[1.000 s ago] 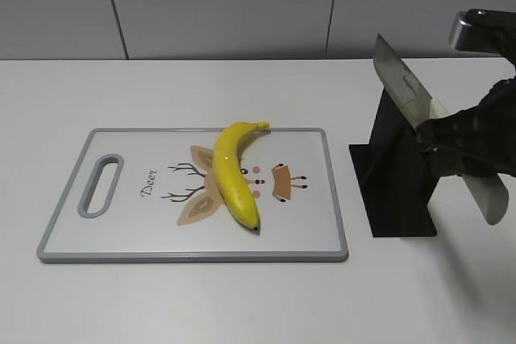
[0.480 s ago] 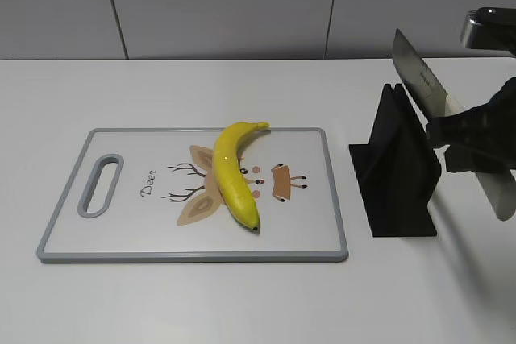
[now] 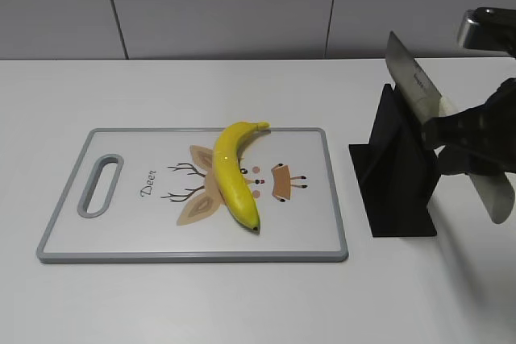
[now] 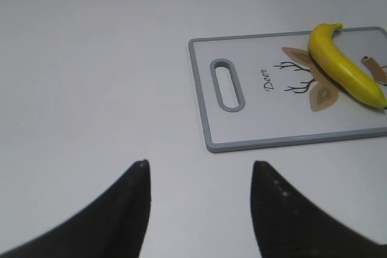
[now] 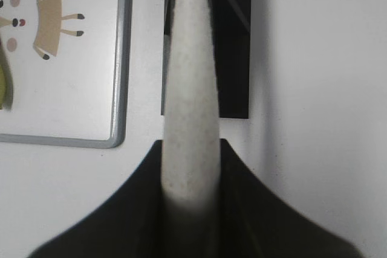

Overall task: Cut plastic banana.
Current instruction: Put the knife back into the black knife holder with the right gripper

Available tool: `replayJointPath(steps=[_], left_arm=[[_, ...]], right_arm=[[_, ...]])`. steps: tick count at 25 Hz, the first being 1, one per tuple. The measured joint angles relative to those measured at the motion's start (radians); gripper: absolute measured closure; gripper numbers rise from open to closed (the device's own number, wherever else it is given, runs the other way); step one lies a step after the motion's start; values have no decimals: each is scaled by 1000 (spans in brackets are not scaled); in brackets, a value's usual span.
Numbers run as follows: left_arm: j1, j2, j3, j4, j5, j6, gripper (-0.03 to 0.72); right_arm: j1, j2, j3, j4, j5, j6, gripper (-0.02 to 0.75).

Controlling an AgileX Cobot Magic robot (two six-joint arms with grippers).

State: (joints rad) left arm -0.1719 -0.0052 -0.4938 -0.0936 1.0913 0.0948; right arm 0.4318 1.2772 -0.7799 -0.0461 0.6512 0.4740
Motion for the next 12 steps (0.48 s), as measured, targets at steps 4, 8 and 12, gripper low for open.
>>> replayJointPath(steps=[4, 8, 12], left_arm=[[0, 0, 0, 0, 0, 0, 171], [0, 0, 0, 0, 0, 0, 171], [0, 0, 0, 0, 0, 0, 171]], right_arm=[[11, 11, 0, 8, 1, -3, 559], [11, 26, 0, -12, -7, -4, 559], [12, 26, 0, -44, -6, 6, 559]])
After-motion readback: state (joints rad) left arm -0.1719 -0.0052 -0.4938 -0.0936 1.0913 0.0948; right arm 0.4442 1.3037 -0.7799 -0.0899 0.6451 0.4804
